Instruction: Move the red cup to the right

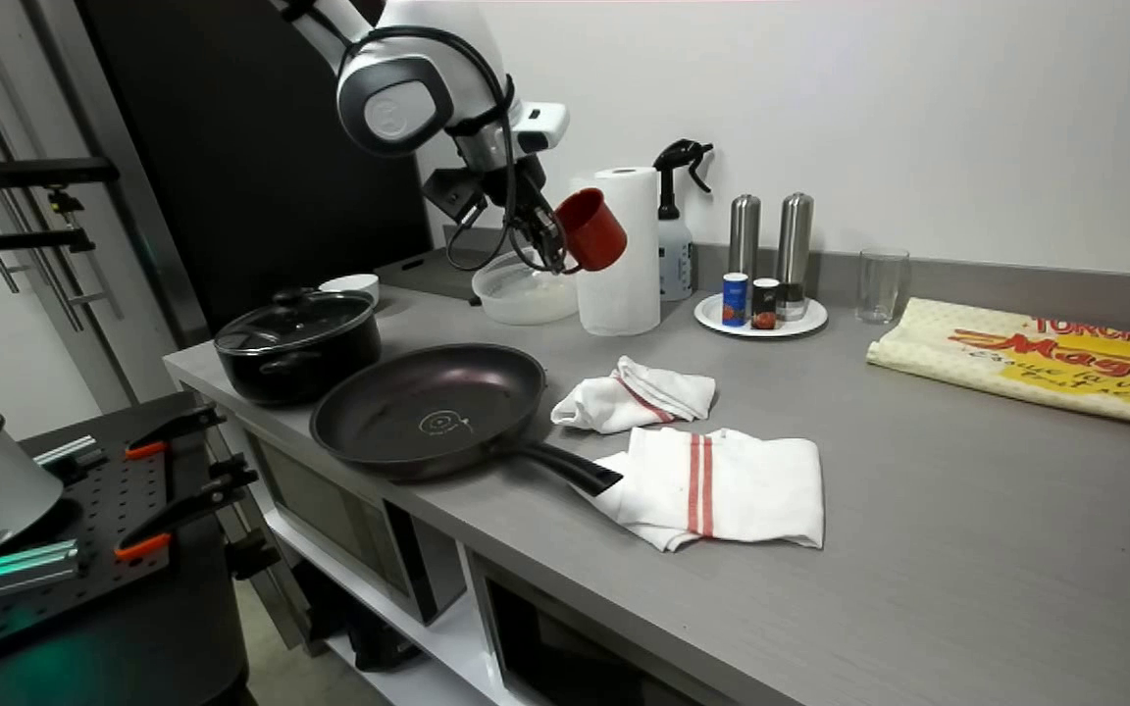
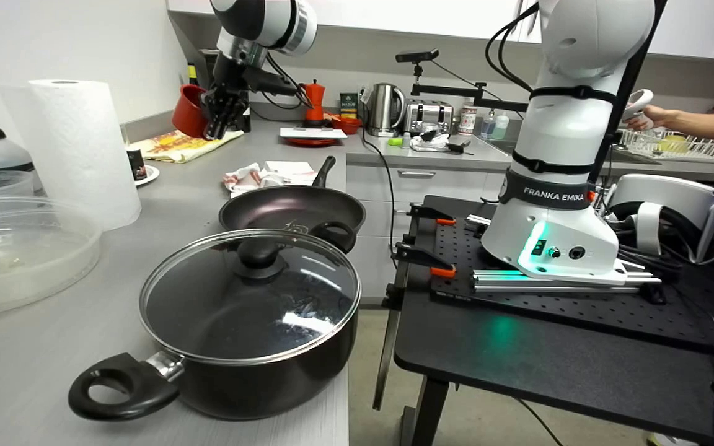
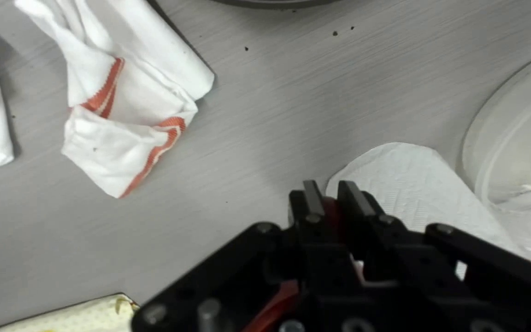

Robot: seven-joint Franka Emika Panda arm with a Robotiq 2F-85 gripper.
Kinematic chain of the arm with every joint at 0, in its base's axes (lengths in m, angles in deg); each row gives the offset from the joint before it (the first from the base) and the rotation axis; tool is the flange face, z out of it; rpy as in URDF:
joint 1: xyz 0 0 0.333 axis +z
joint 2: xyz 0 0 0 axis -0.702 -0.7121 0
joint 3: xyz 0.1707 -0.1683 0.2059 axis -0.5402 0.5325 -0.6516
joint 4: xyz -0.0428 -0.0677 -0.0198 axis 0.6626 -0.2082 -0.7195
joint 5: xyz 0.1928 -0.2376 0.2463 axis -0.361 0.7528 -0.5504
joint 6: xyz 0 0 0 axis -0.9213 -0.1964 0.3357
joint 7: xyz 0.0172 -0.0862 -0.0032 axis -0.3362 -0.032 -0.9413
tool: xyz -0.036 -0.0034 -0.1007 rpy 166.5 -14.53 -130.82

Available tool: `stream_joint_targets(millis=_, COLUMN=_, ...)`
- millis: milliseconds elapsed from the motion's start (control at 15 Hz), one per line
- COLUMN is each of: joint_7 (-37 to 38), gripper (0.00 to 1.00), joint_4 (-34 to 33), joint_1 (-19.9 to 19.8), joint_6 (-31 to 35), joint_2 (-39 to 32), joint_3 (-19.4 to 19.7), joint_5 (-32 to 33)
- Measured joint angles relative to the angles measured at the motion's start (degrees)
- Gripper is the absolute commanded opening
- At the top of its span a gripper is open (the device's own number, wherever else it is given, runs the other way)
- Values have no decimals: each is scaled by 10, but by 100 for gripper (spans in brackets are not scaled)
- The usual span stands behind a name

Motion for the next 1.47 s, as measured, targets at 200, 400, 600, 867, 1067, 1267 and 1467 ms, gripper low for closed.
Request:
stream_joint_targets(millis=200, joint_7=62, gripper=4, joint_4=-38, joint_1=33, joint_6=-41, joint_2=-14, joint_3=49, joint_5=4)
stream_joint_targets(millis=400, joint_7=108, gripper=4, joint_4=-81, joint_1=44, joint_6=-78, joint_2=-34, joint_3=77, joint_5=3)
stream_joint_targets(millis=600, joint_7=144, gripper=4, joint_4=-124, joint_1=44, joint_6=-111, joint_2=-57, joint_3=96, joint_5=2)
stream_joint_targets(millis=867, joint_7=178, gripper=4, joint_4=-178, joint_1=36, joint_6=-148, joint_2=-90, joint_3=117, joint_5=-8)
stream_joint_targets(millis=1067, joint_7=191, gripper=4, joint_4=-211, joint_1=21, joint_6=-167, joint_2=-112, joint_3=122, joint_5=-23)
stream_joint_targets(millis=1267, joint_7=197, gripper=4, joint_4=-238, joint_1=1, joint_6=-184, joint_2=-129, joint_3=124, joint_5=-41)
stream_joint_targets(millis=1467, joint_7=198, gripper=4, joint_4=-262, joint_1=-21, joint_6=-200, joint_2=-146, joint_3=123, joint_5=-71)
